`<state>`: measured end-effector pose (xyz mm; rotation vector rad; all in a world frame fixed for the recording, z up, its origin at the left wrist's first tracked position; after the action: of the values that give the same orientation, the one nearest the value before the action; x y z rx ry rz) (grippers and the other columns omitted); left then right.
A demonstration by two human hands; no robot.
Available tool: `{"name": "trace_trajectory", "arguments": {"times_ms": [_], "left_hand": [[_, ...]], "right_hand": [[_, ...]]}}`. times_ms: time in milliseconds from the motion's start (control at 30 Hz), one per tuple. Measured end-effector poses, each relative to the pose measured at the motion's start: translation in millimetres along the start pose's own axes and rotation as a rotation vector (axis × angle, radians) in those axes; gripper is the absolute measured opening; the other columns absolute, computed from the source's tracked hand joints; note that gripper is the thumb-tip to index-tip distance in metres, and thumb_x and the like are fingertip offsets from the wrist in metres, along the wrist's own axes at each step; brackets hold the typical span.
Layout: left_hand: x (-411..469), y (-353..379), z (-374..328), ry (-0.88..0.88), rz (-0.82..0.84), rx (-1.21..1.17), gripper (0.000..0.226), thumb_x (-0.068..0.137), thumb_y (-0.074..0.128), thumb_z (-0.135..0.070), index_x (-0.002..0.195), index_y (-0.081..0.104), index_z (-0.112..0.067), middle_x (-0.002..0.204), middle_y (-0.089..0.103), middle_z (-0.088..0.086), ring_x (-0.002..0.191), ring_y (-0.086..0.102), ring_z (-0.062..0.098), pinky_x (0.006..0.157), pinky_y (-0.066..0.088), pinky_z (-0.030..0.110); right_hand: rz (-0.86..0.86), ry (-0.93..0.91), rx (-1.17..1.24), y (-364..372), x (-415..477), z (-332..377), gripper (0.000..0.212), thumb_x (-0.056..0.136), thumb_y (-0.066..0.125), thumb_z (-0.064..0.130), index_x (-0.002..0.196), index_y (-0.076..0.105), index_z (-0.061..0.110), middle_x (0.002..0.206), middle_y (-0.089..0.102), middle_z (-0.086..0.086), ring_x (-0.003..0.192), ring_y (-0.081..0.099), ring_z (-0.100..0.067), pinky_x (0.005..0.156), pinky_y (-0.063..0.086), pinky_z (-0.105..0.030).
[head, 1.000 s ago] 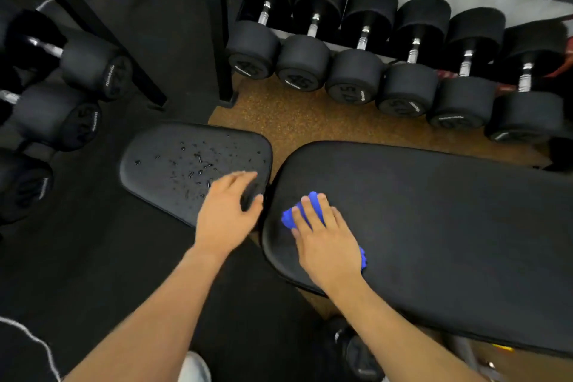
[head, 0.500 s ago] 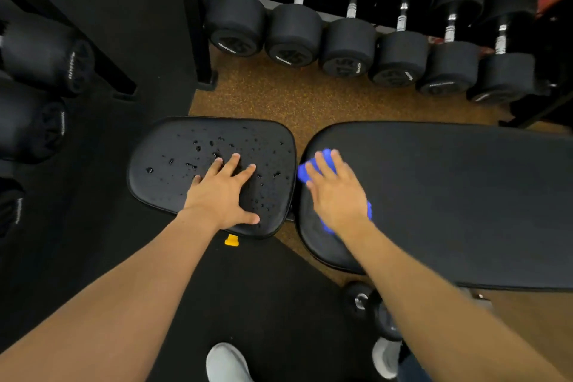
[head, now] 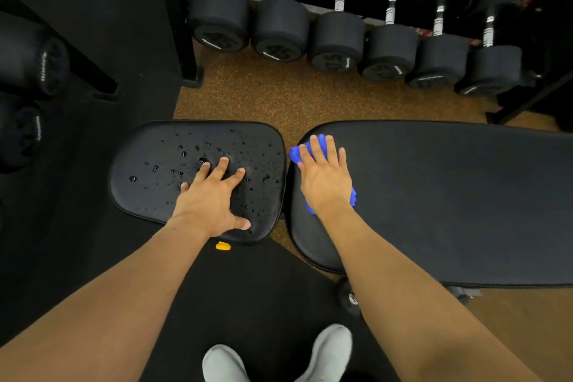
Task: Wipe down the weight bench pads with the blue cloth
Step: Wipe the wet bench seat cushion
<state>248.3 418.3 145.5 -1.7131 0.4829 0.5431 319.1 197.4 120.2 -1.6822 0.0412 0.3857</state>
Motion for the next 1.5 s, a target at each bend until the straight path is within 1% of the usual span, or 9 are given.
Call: {"name": "trace_trajectory", "arguments": {"times_ms": [300,467,633,833,1033,1200,1300,1433,1500], "left_hand": [[-3.9,-4.1,-2.3,-0.01,0.008,0.016,0.119,0.068,0.074,-0.076,0.159,0.004,-0.047,0.169,-0.011,-0.01,0.156,-0.003,0.028,0.118,0.025,0.063],[-4.8,-3.5,-2.7,-0.01,-0.007,0.003,0.119,0.067,0.076,-0.075,0.159,0.006,-0.046,0.169,-0.009,-0.01,0.156,-0.003,0.028,0.119,0.025,0.063],[-3.7,-4.6,-1.4,-0.003,-0.016,0.015,0.12,0.066,0.077,-0.075,0.159,0.007,-0.046,0.17,-0.007,-0.008,0.156,-0.001,0.029,0.118,0.027,0.063],[-3.9,-6.5,-1.6,0.031,0.006,0.042,0.12,0.067,0.074,-0.077,0.16,0.004,-0.045,0.17,-0.009,-0.008,0.156,-0.001,0.031,0.116,0.029,0.064],[-4.1,-8.7,-2.6,0.061,-0.01,0.058,0.118,0.07,0.071,-0.078,0.16,0.003,-0.043,0.169,-0.009,-0.006,0.155,0.0,0.033,0.114,0.033,0.063],[-0.5,-6.6,-0.5,0.073,-0.032,0.077,0.119,0.068,0.069,-0.08,0.16,0.004,-0.042,0.169,-0.006,-0.006,0.154,0.003,0.034,0.11,0.04,0.062],[-0.8,-4.0,0.0,0.073,-0.03,0.072,0.119,0.068,0.071,-0.079,0.16,0.006,-0.042,0.169,-0.005,-0.006,0.153,0.003,0.034,0.11,0.038,0.063],[0.9,-2.4,-0.6,0.061,-0.046,0.041,0.12,0.066,0.072,-0.079,0.16,0.006,-0.044,0.169,-0.004,-0.008,0.153,0.003,0.034,0.111,0.037,0.063],[1.1,-3.5,0.8,0.062,-0.04,0.046,0.12,0.066,0.072,-0.079,0.16,0.006,-0.045,0.169,-0.004,-0.009,0.153,0.003,0.033,0.111,0.038,0.061]], "right_hand": [[-0.059,-0.331,-0.054,35.8,-162.5,-14.8,0.049,0.106,0.041,0.037,0.151,0.044,0.019,0.162,0.033,-0.007,0.151,0.022,-0.036,0.119,0.027,-0.056],[-0.156,0.067,-0.083,-0.4,-112.5,-107.7,0.047,0.107,0.034,0.035,0.148,0.047,0.015,0.158,0.038,-0.011,0.149,0.026,-0.04,0.117,0.026,-0.058],[-0.19,0.206,0.011,-6.0,-78.7,-76.1,0.048,0.107,0.036,0.031,0.152,0.038,0.013,0.161,0.031,-0.014,0.15,0.016,-0.044,0.119,0.023,-0.055],[-0.047,-0.205,-0.083,38.5,-145.6,9.1,0.06,0.105,0.044,0.034,0.158,0.024,0.013,0.167,0.016,-0.013,0.153,0.005,-0.043,0.122,0.018,-0.055],[-0.093,0.226,-0.008,8.2,-155.5,-58.8,0.053,0.107,0.024,0.039,0.151,0.044,0.017,0.161,0.036,-0.007,0.151,0.022,-0.036,0.117,0.031,-0.055],[-0.111,0.338,0.014,-0.3,-92.7,-49.3,0.055,0.107,0.022,0.04,0.157,0.029,0.018,0.166,0.021,-0.006,0.154,0.007,-0.038,0.122,0.021,-0.054],[-0.083,0.211,-0.034,5.8,-77.8,-20.9,0.057,0.107,0.019,0.039,0.159,0.022,0.015,0.167,0.016,-0.009,0.153,0.004,-0.041,0.121,0.019,-0.054],[-0.008,-0.099,-0.098,23.5,-118.3,-4.0,0.06,0.105,0.014,0.04,0.157,0.033,0.017,0.165,0.025,-0.007,0.153,0.013,-0.038,0.122,0.022,-0.054],[0.002,-0.117,-0.085,27.9,-141.8,-17.6,0.057,0.106,0.02,0.041,0.156,0.035,0.017,0.164,0.027,-0.005,0.153,0.017,-0.035,0.121,0.023,-0.055]]}}
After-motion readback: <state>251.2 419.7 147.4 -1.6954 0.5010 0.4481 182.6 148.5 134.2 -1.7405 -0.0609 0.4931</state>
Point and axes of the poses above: each hand's wrist, its own x-axis towards the middle knuckle, its own y-axis out of the palm, z = x × y, the point moved 5 cm from there along x, towards the middle knuckle
